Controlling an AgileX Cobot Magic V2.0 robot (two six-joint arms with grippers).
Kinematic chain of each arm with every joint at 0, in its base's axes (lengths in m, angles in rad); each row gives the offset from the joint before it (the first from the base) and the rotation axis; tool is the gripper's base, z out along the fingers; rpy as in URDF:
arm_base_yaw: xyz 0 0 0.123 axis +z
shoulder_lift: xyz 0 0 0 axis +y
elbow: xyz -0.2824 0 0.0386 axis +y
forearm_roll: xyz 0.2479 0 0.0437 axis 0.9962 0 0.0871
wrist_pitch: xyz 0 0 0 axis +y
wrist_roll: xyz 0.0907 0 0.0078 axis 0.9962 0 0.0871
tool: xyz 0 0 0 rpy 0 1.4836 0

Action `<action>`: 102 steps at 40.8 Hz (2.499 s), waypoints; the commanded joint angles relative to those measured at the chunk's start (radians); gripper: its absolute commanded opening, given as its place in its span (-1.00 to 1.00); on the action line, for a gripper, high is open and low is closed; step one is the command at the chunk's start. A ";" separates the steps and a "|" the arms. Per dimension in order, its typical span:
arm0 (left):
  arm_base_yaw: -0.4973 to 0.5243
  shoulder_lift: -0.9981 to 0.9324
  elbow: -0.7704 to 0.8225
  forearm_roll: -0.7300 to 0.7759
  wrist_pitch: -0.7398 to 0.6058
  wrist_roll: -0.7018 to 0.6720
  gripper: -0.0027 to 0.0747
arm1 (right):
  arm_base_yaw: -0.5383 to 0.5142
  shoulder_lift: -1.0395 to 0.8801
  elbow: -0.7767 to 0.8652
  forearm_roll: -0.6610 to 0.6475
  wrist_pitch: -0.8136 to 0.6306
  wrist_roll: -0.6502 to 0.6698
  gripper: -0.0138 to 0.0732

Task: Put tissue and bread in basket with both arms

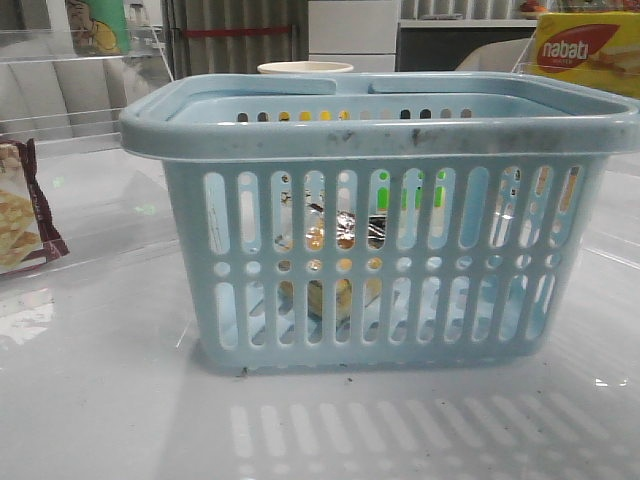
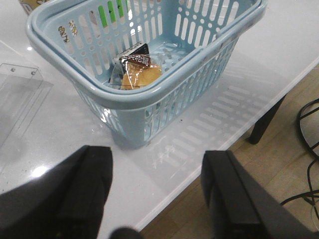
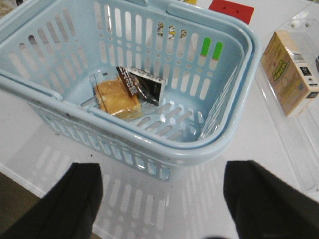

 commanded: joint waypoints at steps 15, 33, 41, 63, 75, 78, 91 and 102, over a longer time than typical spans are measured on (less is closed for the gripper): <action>-0.006 -0.020 0.047 0.062 -0.079 -0.020 0.15 | 0.001 -0.004 0.044 -0.014 -0.052 -0.024 0.38; -0.006 -0.020 0.047 0.064 -0.079 -0.020 -0.69 | 0.001 -0.004 0.044 -0.014 -0.050 -0.024 -0.55; -0.006 -0.020 0.047 0.064 -0.079 -0.020 -0.70 | 0.001 -0.004 0.044 -0.014 -0.050 -0.024 -0.55; 0.206 -0.165 0.142 0.074 -0.241 -0.020 -0.70 | 0.001 -0.004 0.044 -0.014 -0.045 -0.024 -0.55; 0.561 -0.459 0.497 0.063 -0.600 -0.020 -0.70 | 0.001 -0.004 0.044 -0.014 -0.045 -0.024 -0.55; 0.618 -0.520 0.575 0.061 -0.658 -0.020 -0.70 | 0.001 -0.004 0.044 -0.014 -0.045 -0.024 -0.55; 0.728 -0.679 0.799 0.019 -0.843 -0.020 -0.70 | 0.001 -0.004 0.044 -0.014 -0.045 -0.024 -0.55; 0.730 -0.681 0.820 0.003 -0.837 -0.018 -0.70 | 0.001 -0.004 0.044 -0.014 -0.042 -0.024 -0.55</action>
